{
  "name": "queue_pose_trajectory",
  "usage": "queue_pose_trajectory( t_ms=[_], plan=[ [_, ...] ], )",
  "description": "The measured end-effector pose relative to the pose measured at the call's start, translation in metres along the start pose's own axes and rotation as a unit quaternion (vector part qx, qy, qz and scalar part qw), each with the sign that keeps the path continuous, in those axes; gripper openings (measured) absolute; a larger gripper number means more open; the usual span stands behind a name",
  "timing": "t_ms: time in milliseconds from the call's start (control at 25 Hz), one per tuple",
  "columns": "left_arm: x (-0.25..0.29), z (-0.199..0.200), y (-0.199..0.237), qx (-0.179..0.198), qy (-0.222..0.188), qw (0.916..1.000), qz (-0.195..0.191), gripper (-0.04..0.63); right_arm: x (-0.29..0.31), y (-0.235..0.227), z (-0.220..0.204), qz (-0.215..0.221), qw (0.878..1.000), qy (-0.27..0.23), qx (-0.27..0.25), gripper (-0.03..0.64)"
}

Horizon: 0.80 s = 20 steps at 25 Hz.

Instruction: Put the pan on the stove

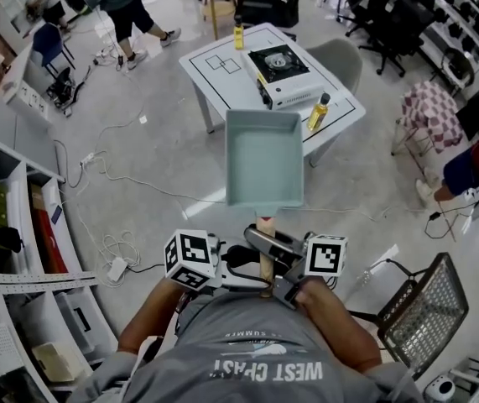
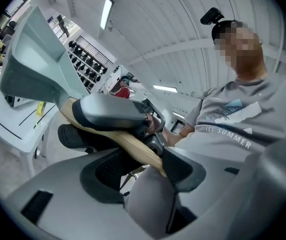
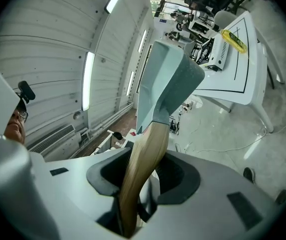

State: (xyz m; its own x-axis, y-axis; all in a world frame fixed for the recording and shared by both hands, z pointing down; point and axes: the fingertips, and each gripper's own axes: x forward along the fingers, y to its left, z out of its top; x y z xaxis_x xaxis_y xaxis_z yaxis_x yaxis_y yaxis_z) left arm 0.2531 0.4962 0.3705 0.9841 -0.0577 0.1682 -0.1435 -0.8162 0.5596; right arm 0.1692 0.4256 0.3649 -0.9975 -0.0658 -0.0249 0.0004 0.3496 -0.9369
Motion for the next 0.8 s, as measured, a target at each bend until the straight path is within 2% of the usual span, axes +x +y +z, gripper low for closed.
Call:
queue_pose_trajectory(
  t_ms=[360,800],
  plan=[
    [-0.055,0.032,0.043,0.02,0.04,0.9965,-0.071,0.219,0.046,-0.013,0.06,-0.036,0.996,-0.08,-0.006,0.156],
    [-0.118,0.054,0.09,0.022,0.061,0.9906,-0.121,0.219,0.107,-0.032,0.107,-0.058,0.99,-0.128,-0.005,0.158]
  ],
)
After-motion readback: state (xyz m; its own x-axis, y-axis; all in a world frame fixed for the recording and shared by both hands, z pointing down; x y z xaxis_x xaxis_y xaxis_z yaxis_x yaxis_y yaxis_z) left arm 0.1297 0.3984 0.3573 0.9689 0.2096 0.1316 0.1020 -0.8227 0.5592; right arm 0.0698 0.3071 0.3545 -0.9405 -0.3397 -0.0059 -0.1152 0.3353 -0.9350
